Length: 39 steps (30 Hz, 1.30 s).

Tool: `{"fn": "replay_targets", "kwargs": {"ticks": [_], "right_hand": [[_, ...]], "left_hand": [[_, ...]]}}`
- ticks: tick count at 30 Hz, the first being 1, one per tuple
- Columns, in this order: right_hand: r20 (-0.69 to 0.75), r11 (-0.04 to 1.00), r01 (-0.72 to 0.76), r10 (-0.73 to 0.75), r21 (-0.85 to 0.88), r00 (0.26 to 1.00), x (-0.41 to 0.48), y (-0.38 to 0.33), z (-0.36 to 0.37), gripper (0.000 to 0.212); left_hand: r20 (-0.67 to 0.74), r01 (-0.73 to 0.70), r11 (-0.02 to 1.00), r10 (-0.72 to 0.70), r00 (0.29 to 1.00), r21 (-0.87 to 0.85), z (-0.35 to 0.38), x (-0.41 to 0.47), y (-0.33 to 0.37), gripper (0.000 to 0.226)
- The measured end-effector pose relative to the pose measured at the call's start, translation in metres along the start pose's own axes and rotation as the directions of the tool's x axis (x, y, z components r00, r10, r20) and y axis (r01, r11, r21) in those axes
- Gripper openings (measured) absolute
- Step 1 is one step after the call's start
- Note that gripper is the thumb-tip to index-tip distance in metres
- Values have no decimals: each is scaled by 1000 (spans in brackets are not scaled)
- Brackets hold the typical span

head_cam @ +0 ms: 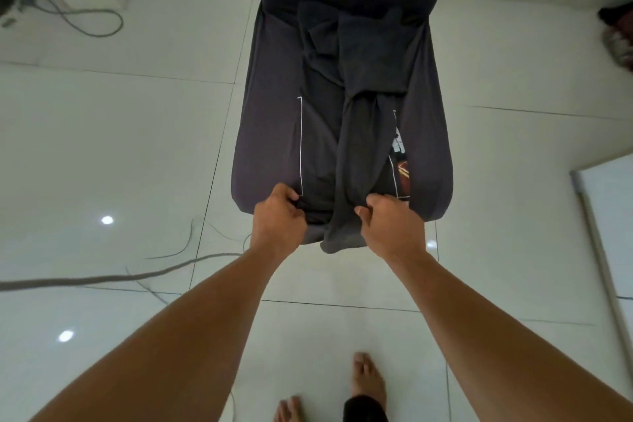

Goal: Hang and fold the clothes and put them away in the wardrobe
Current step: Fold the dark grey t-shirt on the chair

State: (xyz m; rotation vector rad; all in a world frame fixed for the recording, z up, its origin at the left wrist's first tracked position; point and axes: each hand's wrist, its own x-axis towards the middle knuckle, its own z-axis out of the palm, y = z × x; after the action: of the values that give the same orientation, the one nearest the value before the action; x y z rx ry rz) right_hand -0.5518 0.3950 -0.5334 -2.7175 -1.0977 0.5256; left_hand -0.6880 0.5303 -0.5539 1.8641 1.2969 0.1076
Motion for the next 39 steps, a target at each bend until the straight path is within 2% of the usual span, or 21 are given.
{"fn": "replay_targets", "kwargs": {"ticks": [3, 8, 11, 16, 19, 22, 26, 30, 32, 34, 35, 37, 39], "right_hand": [[-28, 1000, 10, -10, -1, 1000, -6, 11, -1, 28], [-102, 996, 66, -71, -59, 992, -10, 17, -5, 28], [-89, 1000, 14, -11, 27, 996, -16, 11, 3, 36], [49, 994, -83, 79, 68, 996, -20, 3, 20, 41], [0, 995, -89, 89, 36, 996, -16, 3, 29, 39], [-52, 998, -56, 56, -9, 997, -14, 8, 35, 35], [-82, 1000, -2, 1, -18, 997, -14, 16, 36, 27], [-115, 998, -52, 57, 41, 992, -18, 28, 34, 19], [-74, 1000, -22, 22, -2, 997, -20, 33, 33, 20], [4, 999, 4, -4, -49, 1000, -20, 31, 36, 30], [6, 1000, -24, 25, -7, 1000, -19, 29, 39, 36], [-14, 962, -175, 182, 208, 983, -19, 27, 45, 42], [37, 828, -357, 379, 433, 925, -19, 27, 50, 29]], "left_hand": [[-61, -22, 1000, 21, 998, -6, -12, 0, -4, 27], [-98, -76, 997, 77, 992, 14, -17, -4, -2, 23], [-94, -17, 998, 12, 996, -54, -8, -10, -4, 20], [-5, 128, 989, -129, 992, -73, 21, -21, -31, 38], [40, 174, 984, -175, 984, 42, 41, -26, -48, 45], [-26, 159, 969, -157, 987, 190, 52, -26, -49, 25], [-62, 210, 931, -201, 978, 298, 47, -23, -51, 22], [-55, 297, 880, -298, 953, 372, 24, -25, -63, 16], [-7, 269, 873, -291, 957, 407, 17, -28, -62, 14], [-9, 227, 906, -240, 971, 357, 14, -29, -57, 27], [-21, 194, 937, -197, 980, 291, 14, -28, -52, 34], [-26, 133, 977, -131, 991, 165, 15, -26, -44, 38], [30, 136, 986, -140, 990, 98, 18, -22, -42, 37]]}}
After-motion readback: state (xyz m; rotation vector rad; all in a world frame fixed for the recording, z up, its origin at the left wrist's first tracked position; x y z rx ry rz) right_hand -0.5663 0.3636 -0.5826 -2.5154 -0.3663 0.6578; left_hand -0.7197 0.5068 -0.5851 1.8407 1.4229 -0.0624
